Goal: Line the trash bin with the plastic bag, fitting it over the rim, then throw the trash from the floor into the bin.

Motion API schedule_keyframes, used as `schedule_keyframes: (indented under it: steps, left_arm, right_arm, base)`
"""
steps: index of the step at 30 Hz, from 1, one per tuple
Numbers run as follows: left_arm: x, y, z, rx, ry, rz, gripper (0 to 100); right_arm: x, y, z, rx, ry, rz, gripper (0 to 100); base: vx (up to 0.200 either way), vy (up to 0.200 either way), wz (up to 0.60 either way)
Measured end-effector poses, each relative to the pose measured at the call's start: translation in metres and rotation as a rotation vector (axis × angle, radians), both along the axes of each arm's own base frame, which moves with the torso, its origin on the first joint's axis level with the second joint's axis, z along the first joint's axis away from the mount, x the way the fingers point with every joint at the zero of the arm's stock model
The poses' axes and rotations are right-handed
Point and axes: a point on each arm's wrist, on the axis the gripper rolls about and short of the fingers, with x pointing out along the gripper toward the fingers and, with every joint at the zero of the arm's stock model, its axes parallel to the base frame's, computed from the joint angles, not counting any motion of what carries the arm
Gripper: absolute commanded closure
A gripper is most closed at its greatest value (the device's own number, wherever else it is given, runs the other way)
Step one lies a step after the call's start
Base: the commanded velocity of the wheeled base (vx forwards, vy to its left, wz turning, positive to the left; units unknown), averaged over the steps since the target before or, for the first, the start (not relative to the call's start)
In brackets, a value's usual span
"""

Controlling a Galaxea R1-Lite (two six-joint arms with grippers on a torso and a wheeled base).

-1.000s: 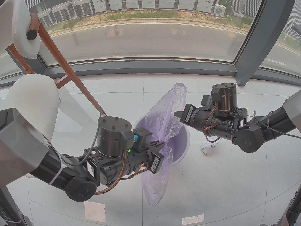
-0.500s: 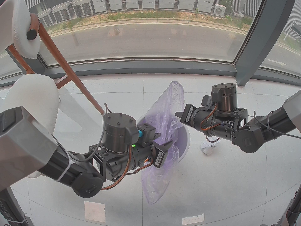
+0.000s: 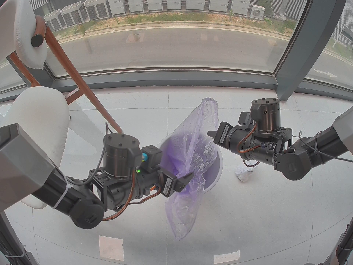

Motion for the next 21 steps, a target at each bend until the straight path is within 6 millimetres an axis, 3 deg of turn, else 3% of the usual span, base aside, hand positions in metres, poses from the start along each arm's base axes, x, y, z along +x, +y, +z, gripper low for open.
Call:
schedule_keyframes:
  steps: [9,16,17,21]
  left_arm:
    - [-0.022,0.02,-0.017,0.046,0.082,-0.055,0]
    - [-0.012,0.018,-0.022,0.054,0.084,-0.043,0]
    - [-0.009,0.018,-0.024,0.056,0.085,-0.044,100]
    - [0.0,0.013,-0.026,0.042,0.084,-0.057,100]
  right_arm:
    - [0.0,-0.002,0.001,-0.001,-0.004,-0.013,100]
    - [0.0,-0.002,0.002,0.001,-0.007,-0.019,100]
    - [0.0,-0.002,0.002,0.002,-0.007,-0.019,100]
    - [-0.001,-0.003,0.004,0.003,-0.012,-0.02,100]
  base:
    - [0.0,0.0,0.0]
    - [0.0,0.0,0.0]
    - [0.0,0.0,0.0]
    - [0.0,0.0,0.0]
